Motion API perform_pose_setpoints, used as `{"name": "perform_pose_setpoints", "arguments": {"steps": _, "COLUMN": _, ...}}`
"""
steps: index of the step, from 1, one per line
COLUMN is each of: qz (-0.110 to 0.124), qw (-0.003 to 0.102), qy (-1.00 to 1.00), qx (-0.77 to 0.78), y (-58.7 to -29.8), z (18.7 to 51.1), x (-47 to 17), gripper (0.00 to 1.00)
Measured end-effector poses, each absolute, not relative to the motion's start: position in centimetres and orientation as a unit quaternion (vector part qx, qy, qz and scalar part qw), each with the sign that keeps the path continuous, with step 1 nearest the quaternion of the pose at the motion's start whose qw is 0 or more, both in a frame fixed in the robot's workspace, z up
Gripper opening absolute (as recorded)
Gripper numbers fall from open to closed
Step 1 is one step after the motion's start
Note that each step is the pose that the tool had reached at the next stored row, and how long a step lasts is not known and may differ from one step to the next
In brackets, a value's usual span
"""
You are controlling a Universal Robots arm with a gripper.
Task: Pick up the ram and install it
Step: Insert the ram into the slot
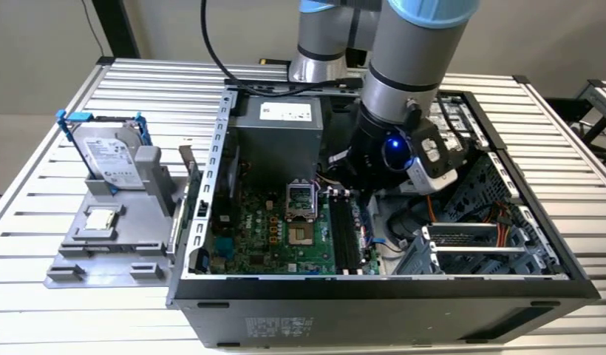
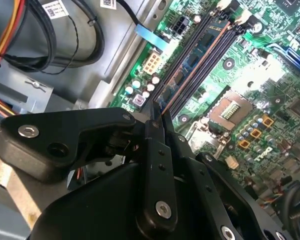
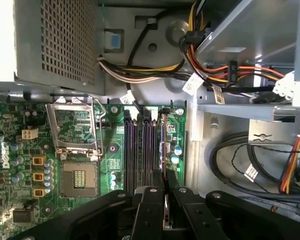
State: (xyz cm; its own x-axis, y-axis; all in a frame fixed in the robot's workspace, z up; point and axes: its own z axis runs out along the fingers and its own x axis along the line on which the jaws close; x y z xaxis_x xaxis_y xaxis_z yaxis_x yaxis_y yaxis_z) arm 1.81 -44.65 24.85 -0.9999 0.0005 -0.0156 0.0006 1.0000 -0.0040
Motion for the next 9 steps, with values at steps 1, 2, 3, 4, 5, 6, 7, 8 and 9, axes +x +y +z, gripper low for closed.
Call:
{"name": "perform_pose_setpoints", "arguments": {"steps": 1, "qz": -0.002, "qw": 0.008, "qy": 1.000, "qx": 0.000, "y": -44.67, "z": 24.70, "x": 1.77, "gripper": 0.00}}
{"name": "perform_pose_setpoints", "arguments": {"steps": 2, "qz": -0.002, "qw": 0.008, "qy": 1.000, "qx": 0.000, "y": -44.71, "z": 24.53, "x": 1.72, "gripper": 0.00}}
{"name": "perform_pose_setpoints", "arguments": {"steps": 3, "qz": -0.003, "qw": 0.008, "qy": 1.000, "qx": 0.000, "y": -44.76, "z": 24.36, "x": 1.69, "gripper": 0.00}}
{"name": "perform_pose_setpoints", "arguments": {"steps": 4, "qz": -0.003, "qw": 0.008, "qy": 1.000, "qx": 0.000, "y": -44.80, "z": 24.20, "x": 1.65, "gripper": 0.00}}
{"name": "perform_pose_setpoints", "arguments": {"steps": 5, "qz": -0.003, "qw": 0.008, "qy": 1.000, "qx": 0.000, "y": -44.82, "z": 24.09, "x": 1.63, "gripper": 0.00}}
{"name": "perform_pose_setpoints", "arguments": {"steps": 6, "qz": -0.004, "qw": 0.008, "qy": 1.000, "qx": 0.000, "y": -44.85, "z": 23.99, "x": 1.61, "gripper": 0.00}}
{"name": "perform_pose_setpoints", "arguments": {"steps": 7, "qz": -0.005, "qw": 0.008, "qy": 1.000, "qx": 0.000, "y": -44.89, "z": 23.91, "x": 1.60, "gripper": 0.00}}
{"name": "perform_pose_setpoints", "arguments": {"steps": 8, "qz": -0.006, "qw": 0.008, "qy": 1.000, "qx": 0.000, "y": -44.94, "z": 23.83, "x": 1.57, "gripper": 0.00}}
{"name": "perform_pose_setpoints", "arguments": {"steps": 9, "qz": -0.006, "qw": 0.008, "qy": 1.000, "qx": 0.000, "y": -45.00, "z": 23.78, "x": 1.54, "gripper": 0.00}}
